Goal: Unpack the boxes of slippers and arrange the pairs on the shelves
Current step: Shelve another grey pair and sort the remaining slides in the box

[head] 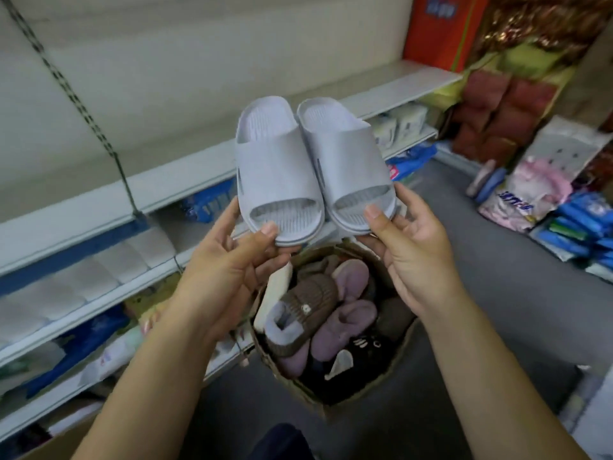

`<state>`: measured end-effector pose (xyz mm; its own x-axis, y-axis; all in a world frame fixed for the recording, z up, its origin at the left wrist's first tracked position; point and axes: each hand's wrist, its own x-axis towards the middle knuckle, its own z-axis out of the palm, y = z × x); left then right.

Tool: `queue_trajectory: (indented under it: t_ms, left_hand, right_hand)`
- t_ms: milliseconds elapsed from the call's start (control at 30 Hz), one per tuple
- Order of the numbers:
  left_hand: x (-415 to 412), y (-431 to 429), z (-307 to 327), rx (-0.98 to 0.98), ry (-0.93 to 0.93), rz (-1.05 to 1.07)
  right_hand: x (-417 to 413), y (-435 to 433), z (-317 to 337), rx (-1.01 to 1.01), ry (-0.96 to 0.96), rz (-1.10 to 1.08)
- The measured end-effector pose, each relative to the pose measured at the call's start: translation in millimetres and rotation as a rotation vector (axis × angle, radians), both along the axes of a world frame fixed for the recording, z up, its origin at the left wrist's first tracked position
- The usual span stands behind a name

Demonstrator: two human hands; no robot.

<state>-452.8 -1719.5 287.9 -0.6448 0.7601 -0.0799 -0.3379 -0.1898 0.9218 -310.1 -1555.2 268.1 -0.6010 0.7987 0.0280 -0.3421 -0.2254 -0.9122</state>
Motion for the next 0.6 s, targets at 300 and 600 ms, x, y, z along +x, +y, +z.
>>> queue_trajectory:
  t_ms: [300,600]
  left_hand:
    - [5,131,61,0.123,0.178,-0.049]
    - [39,263,116,0.104,0.366,0.164]
  right_hand:
    - [33,117,59,0.190,0.062,-0.118]
    - [50,273,112,0.249,0.128,0.055]
